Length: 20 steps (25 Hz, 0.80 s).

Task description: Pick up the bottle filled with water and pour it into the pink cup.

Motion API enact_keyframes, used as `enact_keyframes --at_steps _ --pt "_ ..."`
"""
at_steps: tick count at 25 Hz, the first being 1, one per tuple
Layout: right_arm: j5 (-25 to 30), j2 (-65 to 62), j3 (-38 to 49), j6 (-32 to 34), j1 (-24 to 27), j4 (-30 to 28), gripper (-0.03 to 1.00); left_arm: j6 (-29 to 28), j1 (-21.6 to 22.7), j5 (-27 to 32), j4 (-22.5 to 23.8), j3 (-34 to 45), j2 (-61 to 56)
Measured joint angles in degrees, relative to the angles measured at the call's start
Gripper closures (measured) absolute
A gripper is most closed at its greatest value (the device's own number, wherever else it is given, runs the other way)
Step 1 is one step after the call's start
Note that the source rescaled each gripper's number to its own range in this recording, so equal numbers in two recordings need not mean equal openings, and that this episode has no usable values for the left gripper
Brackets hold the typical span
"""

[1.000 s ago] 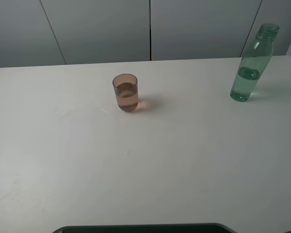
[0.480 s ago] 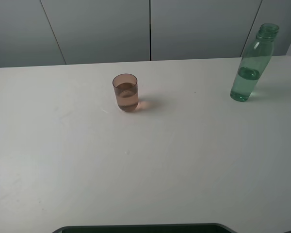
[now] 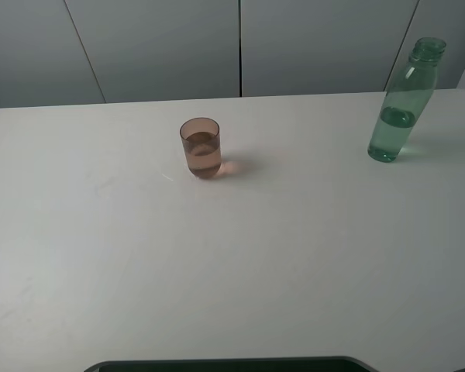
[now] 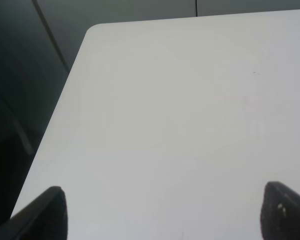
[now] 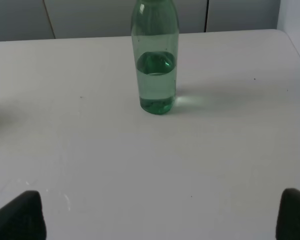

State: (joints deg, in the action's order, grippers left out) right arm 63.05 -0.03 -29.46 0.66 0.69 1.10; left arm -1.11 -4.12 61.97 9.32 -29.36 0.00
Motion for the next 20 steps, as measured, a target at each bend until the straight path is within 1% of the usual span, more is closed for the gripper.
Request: enact_keyframes --at_steps 20 --pt "0.0 0.0 0.0 0.0 0.0 0.0 -0.03 0.0 0.0 0.0 -0.1 0.0 0.0"
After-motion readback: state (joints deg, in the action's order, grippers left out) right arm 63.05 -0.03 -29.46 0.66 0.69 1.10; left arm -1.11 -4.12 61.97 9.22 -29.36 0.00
